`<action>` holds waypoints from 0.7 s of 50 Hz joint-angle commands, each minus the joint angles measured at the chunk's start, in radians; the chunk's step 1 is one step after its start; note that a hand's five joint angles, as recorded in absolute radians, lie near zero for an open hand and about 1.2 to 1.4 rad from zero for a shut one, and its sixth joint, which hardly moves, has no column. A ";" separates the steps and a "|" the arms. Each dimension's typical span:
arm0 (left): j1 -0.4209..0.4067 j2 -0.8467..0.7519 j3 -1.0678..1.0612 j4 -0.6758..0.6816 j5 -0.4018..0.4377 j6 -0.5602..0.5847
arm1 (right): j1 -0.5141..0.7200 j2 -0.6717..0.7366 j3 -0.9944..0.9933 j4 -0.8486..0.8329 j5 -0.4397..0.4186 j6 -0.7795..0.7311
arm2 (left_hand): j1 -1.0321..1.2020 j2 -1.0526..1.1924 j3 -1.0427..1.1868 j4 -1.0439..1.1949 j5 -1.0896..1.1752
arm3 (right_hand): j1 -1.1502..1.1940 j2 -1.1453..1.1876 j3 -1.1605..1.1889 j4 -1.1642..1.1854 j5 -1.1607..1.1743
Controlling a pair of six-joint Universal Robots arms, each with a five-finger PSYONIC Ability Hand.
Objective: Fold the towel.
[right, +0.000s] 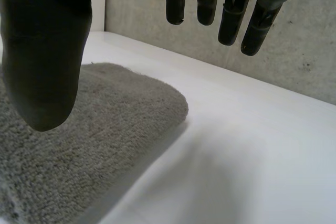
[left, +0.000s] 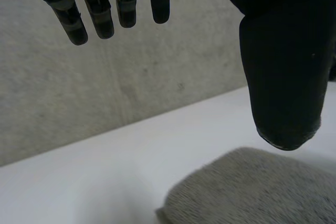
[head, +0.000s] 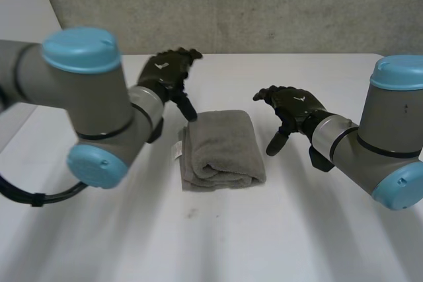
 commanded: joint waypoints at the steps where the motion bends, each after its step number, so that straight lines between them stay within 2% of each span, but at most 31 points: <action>1: -0.053 -0.161 0.085 -0.009 0.000 0.002 | 0.009 0.070 -0.057 -0.003 0.003 -0.015 | 0.042 0.038 0.039 0.039 0.028 | -0.064 -0.074 -0.068 -0.086 -0.060; 6: -0.058 -0.235 0.091 -0.026 -0.017 0.000 | 0.032 0.157 -0.127 0.005 0.000 -0.022 | 0.057 0.052 0.054 0.054 0.043 | -0.064 -0.074 -0.068 -0.086 -0.060; 11: -0.056 -0.276 0.062 -0.052 -0.101 0.008 | 0.069 0.206 -0.155 0.003 0.001 -0.055 | 0.045 0.041 0.042 0.042 0.031 | -0.064 -0.074 -0.068 -0.086 -0.060; 17: -0.050 -0.275 0.014 -0.053 -0.115 0.014 | 0.110 0.260 -0.181 0.002 0.013 -0.095 | 0.036 0.032 0.033 0.033 0.023 | -0.064 -0.074 -0.068 -0.086 -0.060; 22: -0.050 -0.247 -0.021 -0.053 -0.115 0.016 | 0.136 0.314 -0.212 0.005 0.113 -0.199 | 0.024 0.020 0.021 0.022 0.011 | -0.064 -0.074 -0.068 -0.086 -0.060; 28: -0.050 -0.219 -0.038 -0.053 -0.117 0.016 | 0.142 0.299 -0.212 0.007 0.144 -0.250 | 0.021 0.017 0.018 0.019 0.008 | -0.064 -0.074 -0.068 -0.086 -0.060; 33: -0.050 -0.169 -0.053 -0.055 -0.117 0.016 | 0.142 0.189 -0.207 0.005 0.151 -0.241 | 0.010 0.005 0.007 0.007 -0.004 | -0.064 -0.074 -0.068 -0.086 -0.060; 35: -0.049 -0.099 -0.065 -0.058 -0.115 0.016 | 0.141 0.149 -0.202 0.005 0.153 -0.239 | 0.007 0.002 0.004 0.004 -0.007 | -0.064 -0.074 -0.068 -0.086 -0.060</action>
